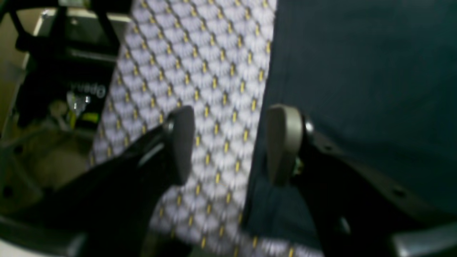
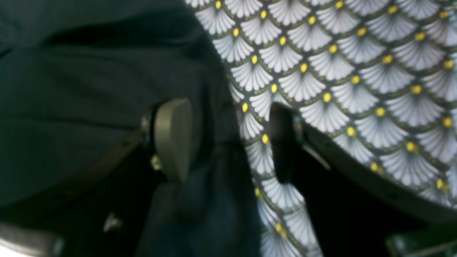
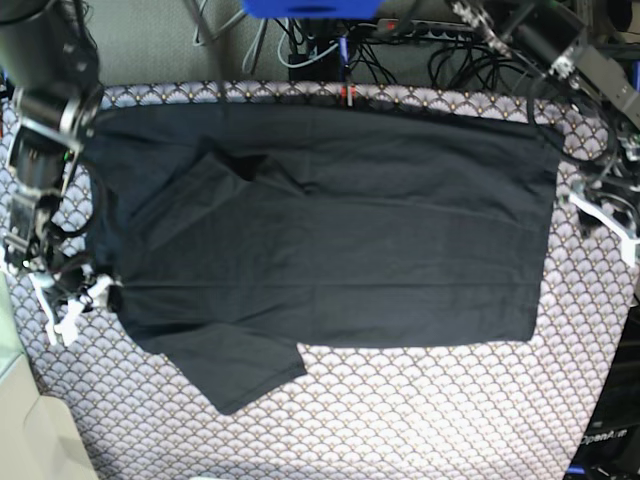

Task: Fold the T-shirt properly
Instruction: 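Move both grippers to the shirt's side edges and grasp them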

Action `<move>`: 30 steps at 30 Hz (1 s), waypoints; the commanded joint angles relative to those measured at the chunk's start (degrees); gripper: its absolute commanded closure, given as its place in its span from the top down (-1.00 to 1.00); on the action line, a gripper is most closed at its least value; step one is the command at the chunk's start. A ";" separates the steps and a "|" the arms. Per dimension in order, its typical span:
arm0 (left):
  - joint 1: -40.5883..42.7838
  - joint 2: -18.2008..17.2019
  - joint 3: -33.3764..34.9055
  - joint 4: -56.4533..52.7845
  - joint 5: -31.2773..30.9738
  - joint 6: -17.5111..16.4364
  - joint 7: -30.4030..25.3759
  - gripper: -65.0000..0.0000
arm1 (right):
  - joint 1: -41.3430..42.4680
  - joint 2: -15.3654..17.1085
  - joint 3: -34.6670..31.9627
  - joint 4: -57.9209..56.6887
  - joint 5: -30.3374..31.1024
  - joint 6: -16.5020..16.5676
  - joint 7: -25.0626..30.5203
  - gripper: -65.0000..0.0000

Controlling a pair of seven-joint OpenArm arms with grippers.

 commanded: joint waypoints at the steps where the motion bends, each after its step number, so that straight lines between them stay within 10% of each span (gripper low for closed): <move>1: -0.05 -0.95 -0.09 1.71 -0.20 0.14 -0.51 -0.02 | 3.20 2.11 0.59 -2.73 0.61 0.14 2.37 0.12; 25: 2.67 -0.07 -0.09 2.41 -0.20 0.14 -0.07 -0.02 | 5.57 3.42 -2.84 -17.24 0.26 0.14 13.44 0.16; 30: 2.67 -0.07 -0.09 2.41 -0.20 0.14 -0.16 -0.02 | 3.73 2.28 -4.86 -16.80 0.35 0.14 13.35 -0.10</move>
